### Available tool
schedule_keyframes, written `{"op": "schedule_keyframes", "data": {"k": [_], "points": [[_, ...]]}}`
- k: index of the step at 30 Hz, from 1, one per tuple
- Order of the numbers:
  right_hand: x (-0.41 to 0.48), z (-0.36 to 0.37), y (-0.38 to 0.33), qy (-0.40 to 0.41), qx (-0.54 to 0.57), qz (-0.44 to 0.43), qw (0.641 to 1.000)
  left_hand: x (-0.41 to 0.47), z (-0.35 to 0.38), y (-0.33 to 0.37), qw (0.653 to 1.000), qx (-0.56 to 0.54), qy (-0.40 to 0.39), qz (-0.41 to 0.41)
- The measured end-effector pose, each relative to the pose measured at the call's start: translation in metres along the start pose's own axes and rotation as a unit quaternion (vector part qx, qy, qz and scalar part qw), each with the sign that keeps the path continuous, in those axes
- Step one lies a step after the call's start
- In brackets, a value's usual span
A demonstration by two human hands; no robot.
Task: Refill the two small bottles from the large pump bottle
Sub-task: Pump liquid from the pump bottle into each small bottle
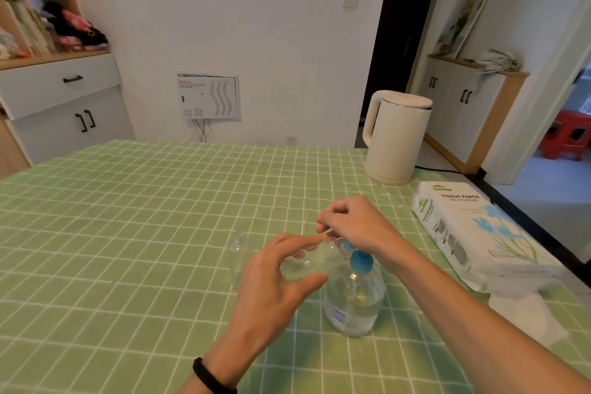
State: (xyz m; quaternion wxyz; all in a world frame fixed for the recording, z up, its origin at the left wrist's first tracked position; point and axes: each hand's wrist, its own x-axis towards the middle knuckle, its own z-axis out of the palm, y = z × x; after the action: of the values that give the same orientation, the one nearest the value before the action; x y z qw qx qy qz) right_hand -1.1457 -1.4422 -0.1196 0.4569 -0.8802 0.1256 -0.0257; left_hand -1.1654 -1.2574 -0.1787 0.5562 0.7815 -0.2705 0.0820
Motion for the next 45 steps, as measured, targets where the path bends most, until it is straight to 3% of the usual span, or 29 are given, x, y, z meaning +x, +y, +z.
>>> {"op": "schedule_keyframes", "data": {"k": [12,24,35,45], "points": [[0.001,0.006,0.013,0.023,0.053,0.033,0.998,-0.003,0.004,-0.006,1.0,-0.004,-0.005,0.005],[0.0,0.003,0.005,0.014,0.01,0.012,1.0,-0.003,0.002,-0.001,1.0,-0.004,0.007,0.008],[0.001,0.009,0.015,0.028,0.067,0.039,0.997,-0.002,0.003,-0.008,1.0,-0.012,-0.01,0.014],[-0.001,0.002,0.006,0.015,0.015,0.008,1.0,0.001,0.001,-0.009,1.0,-0.015,-0.01,0.014]]}}
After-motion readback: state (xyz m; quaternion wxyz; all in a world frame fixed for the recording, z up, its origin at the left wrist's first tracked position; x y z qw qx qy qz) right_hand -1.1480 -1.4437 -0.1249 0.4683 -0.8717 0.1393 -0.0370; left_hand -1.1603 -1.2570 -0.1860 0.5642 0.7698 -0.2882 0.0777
